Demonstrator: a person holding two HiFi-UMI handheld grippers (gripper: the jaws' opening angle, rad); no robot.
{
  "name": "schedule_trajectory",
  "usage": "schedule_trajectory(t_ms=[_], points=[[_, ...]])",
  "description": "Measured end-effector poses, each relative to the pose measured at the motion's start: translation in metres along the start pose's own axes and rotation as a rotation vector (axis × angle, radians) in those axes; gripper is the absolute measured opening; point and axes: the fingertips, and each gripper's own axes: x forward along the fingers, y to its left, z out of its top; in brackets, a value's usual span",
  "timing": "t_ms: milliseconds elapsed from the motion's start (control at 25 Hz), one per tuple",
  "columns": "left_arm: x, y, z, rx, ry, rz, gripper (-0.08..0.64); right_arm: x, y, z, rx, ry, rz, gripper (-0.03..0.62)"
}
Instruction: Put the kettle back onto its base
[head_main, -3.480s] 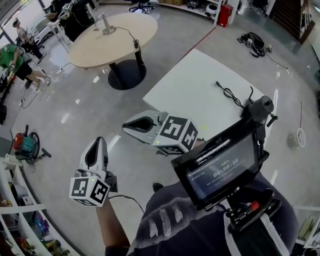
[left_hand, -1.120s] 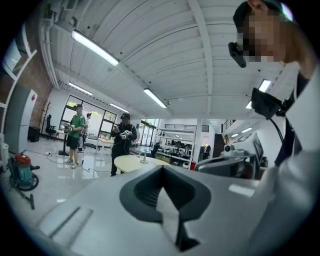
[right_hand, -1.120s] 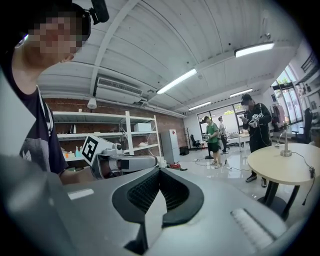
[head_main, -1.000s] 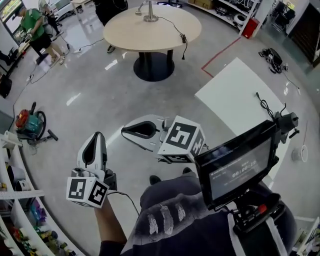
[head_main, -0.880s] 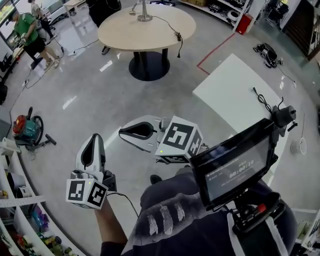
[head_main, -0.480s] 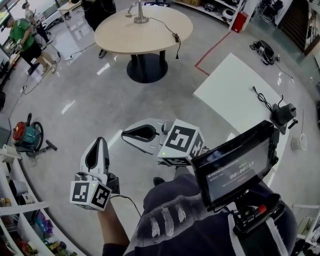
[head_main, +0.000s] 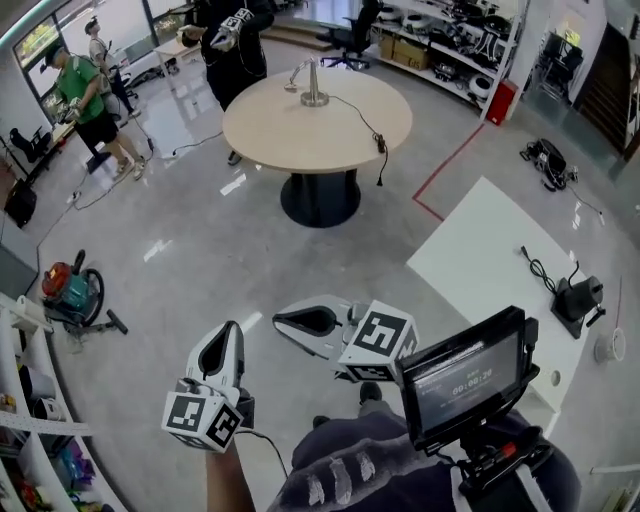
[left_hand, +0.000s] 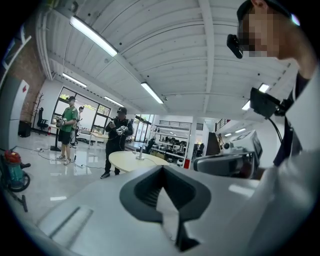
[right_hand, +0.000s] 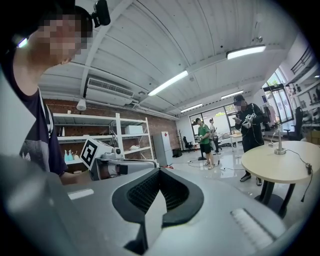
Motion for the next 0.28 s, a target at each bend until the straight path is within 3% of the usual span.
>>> schedule_trajectory(t_ms=[280], points=[[-0.01,-0.021,-0.007,-0.02,0.06,-0.019,-0.014,-0.011,0.026,-0.013,0.105,-0.011,0.023,0.002]])
